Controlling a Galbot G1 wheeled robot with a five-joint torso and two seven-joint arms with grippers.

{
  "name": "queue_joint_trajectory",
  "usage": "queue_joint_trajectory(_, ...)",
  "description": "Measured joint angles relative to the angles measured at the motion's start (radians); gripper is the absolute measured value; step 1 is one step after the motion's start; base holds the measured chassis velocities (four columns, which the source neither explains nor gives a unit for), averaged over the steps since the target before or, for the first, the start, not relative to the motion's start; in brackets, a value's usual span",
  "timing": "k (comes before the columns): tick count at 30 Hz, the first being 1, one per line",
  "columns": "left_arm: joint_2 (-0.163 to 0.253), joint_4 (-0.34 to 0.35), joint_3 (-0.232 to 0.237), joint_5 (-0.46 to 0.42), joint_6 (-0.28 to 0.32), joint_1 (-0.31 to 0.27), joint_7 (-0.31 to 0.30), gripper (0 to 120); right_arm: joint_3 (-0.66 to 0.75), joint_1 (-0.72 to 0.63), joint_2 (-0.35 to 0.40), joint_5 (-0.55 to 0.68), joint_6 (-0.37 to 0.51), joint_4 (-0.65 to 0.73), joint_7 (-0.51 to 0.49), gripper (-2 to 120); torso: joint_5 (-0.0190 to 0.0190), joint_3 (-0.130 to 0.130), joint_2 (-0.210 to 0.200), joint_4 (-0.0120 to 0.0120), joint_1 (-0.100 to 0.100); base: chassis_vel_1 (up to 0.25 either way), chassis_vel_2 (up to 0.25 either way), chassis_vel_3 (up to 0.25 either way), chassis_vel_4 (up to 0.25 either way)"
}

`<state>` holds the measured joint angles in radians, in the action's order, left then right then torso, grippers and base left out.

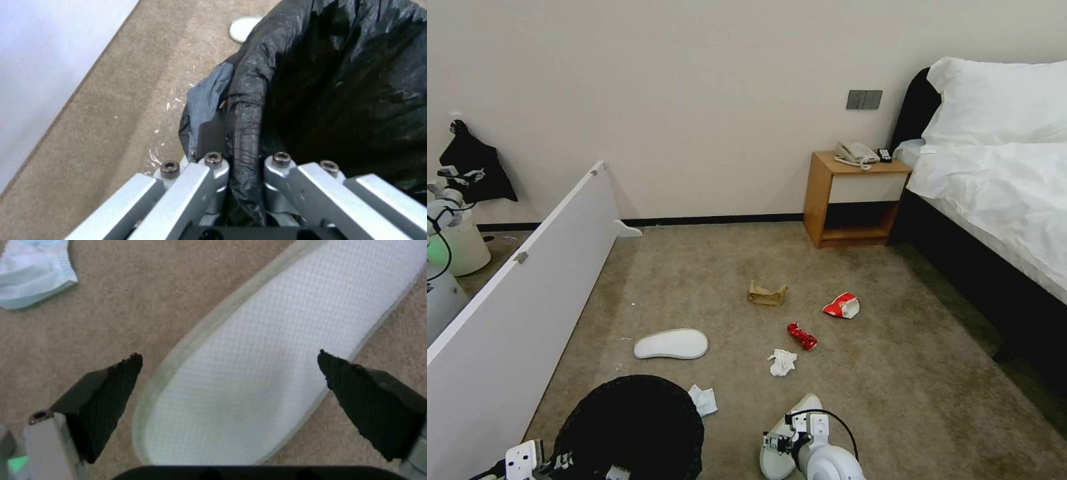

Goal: Pick up the trash bin, then pick up the garbage from the floor and place it into the trash bin.

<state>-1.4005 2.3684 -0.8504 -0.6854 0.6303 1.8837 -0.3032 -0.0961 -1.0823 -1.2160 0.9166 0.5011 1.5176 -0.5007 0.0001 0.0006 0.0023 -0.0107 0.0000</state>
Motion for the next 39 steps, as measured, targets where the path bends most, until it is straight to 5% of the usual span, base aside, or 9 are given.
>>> queue_joint_trajectory(33,0.008,-0.007,-0.010,-0.016,-0.002,-0.005,0.002,4,0.011,0.040,-0.044,0.052,0.032,-0.070,-0.050,100,-0.0001,0.000,0.000,-0.0001,0.000,0.000,0.000,0.000,0.000)
queue_joint_trajectory(39,0.008,-0.010,-0.009,-0.016,-0.003,-0.007,0.002,4,0.014,0.041,-0.043,0.065,0.034,-0.071,-0.060,80,-0.0001,0.000,0.000,0.0000,0.000,0.000,0.000,0.000,0.000)
